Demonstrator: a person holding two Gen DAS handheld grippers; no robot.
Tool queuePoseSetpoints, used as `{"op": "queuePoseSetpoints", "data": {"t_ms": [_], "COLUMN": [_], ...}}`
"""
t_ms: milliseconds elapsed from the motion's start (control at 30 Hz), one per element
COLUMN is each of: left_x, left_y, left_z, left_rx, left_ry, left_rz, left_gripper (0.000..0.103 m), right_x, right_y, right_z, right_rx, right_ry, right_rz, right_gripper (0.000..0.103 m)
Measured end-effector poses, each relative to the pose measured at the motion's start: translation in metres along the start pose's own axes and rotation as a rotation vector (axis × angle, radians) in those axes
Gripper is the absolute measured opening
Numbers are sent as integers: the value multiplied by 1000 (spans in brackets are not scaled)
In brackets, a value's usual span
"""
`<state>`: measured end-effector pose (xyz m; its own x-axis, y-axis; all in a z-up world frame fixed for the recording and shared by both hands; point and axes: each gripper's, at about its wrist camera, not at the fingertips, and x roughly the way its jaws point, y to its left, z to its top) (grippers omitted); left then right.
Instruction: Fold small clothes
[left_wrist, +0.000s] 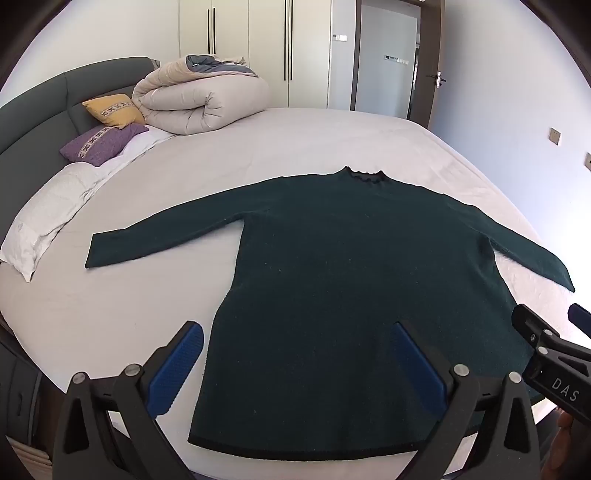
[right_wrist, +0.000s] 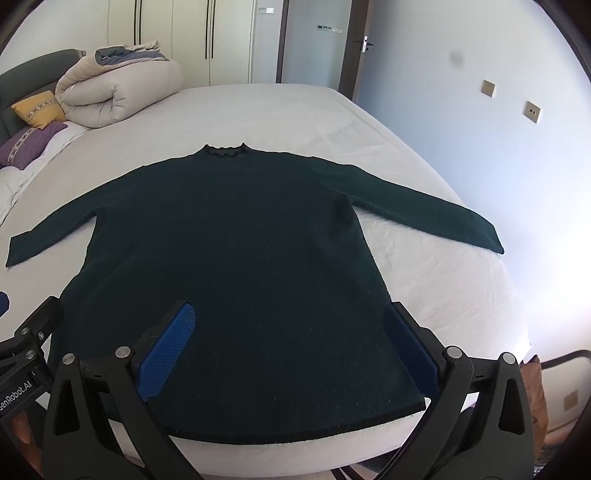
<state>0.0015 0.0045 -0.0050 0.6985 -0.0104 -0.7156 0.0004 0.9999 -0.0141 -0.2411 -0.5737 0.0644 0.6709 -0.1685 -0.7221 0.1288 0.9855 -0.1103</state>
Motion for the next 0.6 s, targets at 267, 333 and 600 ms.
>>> {"op": "queuePoseSetpoints", "data": {"t_ms": [267, 333, 600], "left_x": [-2, -2, 2], "left_y": [-2, -2, -1], "left_z": [0, -1, -3], "left_rx": [-4, -5, -6], "left_ry": [1, 2, 6], "left_rz": [-1, -2, -6], "left_gripper": [103, 103, 103], "right_x": [0, -1, -1], "right_y": [1, 2, 3], "right_z": [0, -1, -2], "right_rx": [-5, -6, -8], "right_ry": [-2, -4, -4], "right_rz": [-2, -5, -5], "right_gripper": [103, 103, 103]}}
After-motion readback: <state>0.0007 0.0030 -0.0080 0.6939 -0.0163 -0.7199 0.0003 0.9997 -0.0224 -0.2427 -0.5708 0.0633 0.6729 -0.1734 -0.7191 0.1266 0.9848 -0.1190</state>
